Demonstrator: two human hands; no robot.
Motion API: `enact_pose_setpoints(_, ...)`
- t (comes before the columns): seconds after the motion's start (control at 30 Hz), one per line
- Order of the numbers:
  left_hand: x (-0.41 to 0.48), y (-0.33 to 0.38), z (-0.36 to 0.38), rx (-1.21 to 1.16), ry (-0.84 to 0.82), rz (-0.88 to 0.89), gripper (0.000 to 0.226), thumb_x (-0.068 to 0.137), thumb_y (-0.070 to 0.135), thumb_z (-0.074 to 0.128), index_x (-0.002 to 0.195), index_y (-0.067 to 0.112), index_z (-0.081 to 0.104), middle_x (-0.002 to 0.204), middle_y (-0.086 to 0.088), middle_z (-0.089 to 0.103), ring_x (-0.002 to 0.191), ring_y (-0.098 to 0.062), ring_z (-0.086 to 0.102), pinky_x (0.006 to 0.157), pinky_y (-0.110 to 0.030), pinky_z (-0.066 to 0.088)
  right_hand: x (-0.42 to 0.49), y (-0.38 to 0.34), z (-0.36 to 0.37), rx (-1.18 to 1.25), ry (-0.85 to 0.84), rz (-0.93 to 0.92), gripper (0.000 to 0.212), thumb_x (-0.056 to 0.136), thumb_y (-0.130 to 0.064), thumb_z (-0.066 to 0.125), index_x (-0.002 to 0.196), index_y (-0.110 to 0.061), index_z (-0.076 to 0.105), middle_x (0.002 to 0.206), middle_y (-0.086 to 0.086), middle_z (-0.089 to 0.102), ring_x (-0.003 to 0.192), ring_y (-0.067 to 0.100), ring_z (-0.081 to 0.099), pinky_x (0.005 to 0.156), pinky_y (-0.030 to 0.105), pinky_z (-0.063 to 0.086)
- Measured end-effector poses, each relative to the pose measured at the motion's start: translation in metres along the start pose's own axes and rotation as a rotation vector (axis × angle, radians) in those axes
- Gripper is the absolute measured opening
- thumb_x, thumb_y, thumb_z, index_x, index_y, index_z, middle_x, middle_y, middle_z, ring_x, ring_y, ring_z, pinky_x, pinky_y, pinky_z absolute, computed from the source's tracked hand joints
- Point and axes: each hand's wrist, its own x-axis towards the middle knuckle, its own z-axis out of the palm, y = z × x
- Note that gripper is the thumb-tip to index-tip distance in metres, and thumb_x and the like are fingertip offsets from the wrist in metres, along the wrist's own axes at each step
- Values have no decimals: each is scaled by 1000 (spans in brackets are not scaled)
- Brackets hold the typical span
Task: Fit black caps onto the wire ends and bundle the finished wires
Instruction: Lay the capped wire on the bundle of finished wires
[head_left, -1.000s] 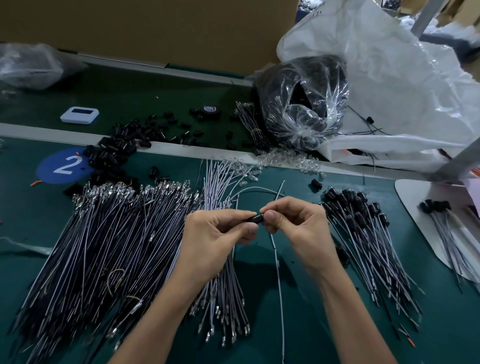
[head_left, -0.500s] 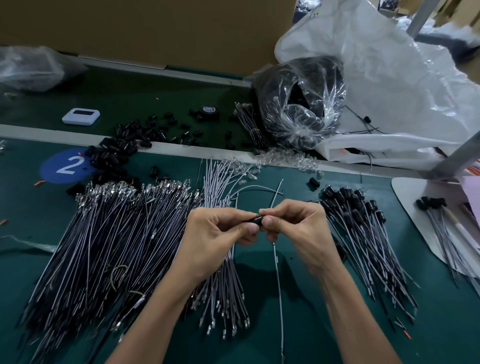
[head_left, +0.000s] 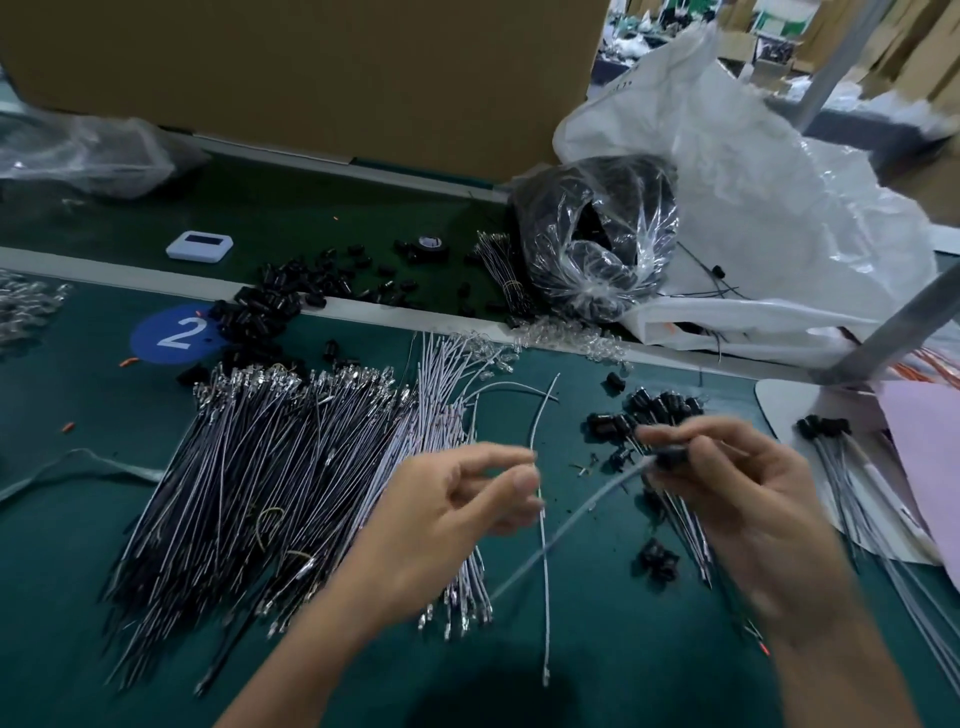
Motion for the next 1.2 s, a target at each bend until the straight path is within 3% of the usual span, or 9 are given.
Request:
enact_pose_setpoints(0.13, -44, -19, -19, 351, 449, 11, 36, 70, 54, 63, 96, 31, 73, 77, 18, 73, 68, 5, 67, 69, -15, 54, -10, -35, -65, -36, 209, -33, 10, 83, -22, 63, 84, -21, 73, 88, 0, 76, 71, 9, 71, 66, 18, 57)
enact_pose_setpoints(0.23, -53, -32, -38, 729, 670, -58, 38, 80, 43, 68, 113, 25, 69, 77, 25, 59, 57, -2, 48, 75, -31, 50, -2, -63, -106, -245, 381, -25, 21, 97, -33, 53, 103, -20, 69, 92, -7, 71, 79, 3, 68, 70, 17, 57)
enact_pose_setpoints(0.37, -47, -42, -46, 1010, 695, -69, 35, 79, 27, 78, 110, 14, 71, 80, 9, 64, 89, -20, 53, 90, -40, 32, 28, -56, -97, -511, 452, 16, 42, 75, -63, 62, 102, -32, 69, 88, -12, 68, 79, 5, 63, 65, 16, 56)
enact_pose_setpoints(0.47, -37, -45, -44, 1118, 648, -94, 33, 79, 32, 78, 107, 17, 73, 98, -1, 71, 102, -26, 55, 92, -39, 28, 43, -21, -75, -962, 348, 112, 34, 87, -47, 58, 109, -22, 67, 96, 3, 72, 78, 19, 60, 69, 35, 55)
enact_pose_setpoints(0.57, -28, -48, -43, 1124, 627, -131, 33, 83, 38, 73, 111, 20, 71, 106, 0, 68, 110, -24, 52, 100, -40, 26, 38, 6, -39, -1304, 332, 95, 29, 96, -30, 58, 116, -11, 66, 101, 12, 71, 73, 18, 57, 73, 30, 45)
enact_pose_setpoints(0.67, -26, -53, -44, 1095, 644, -113, 31, 83, 33, 74, 111, 18, 71, 105, 0, 68, 108, -24, 54, 98, -42, 32, 22, 31, 26, -1156, 111, 33, 14, 91, -21, 66, 93, -11, 75, 83, 0, 73, 67, 13, 62, 68, 23, 48)
enact_pose_setpoints(0.8, -28, -57, -49, 994, 694, -103, 32, 82, 25, 76, 112, 18, 70, 100, 1, 70, 106, -24, 54, 98, -39, 30, 18, 69, 105, -1043, -116, 286, 35, 91, -43, 63, 80, -11, 70, 72, 2, 70, 70, 20, 67, 69, 32, 56)
enact_pose_setpoints(0.97, -27, -50, -57, 902, 706, -113, 36, 80, 24, 78, 114, 20, 68, 85, 10, 66, 100, -19, 55, 94, -32, 26, 22, 84, 127, -942, -5, 383, 28, 91, -32, 66, 77, -8, 66, 70, 7, 69, 61, 20, 59, 67, 32, 54)
enact_pose_setpoints(1.2, -28, -45, -68, 1074, 781, -98, 30, 76, 30, 81, 101, 16, 74, 97, -6, 71, 99, -31, 57, 88, -41, 29, 11, 69, 110, -894, 117, 380, 22, 91, -15, 58, 70, -14, 66, 60, -1, 68, 49, 9, 59, 55, 29, 53)
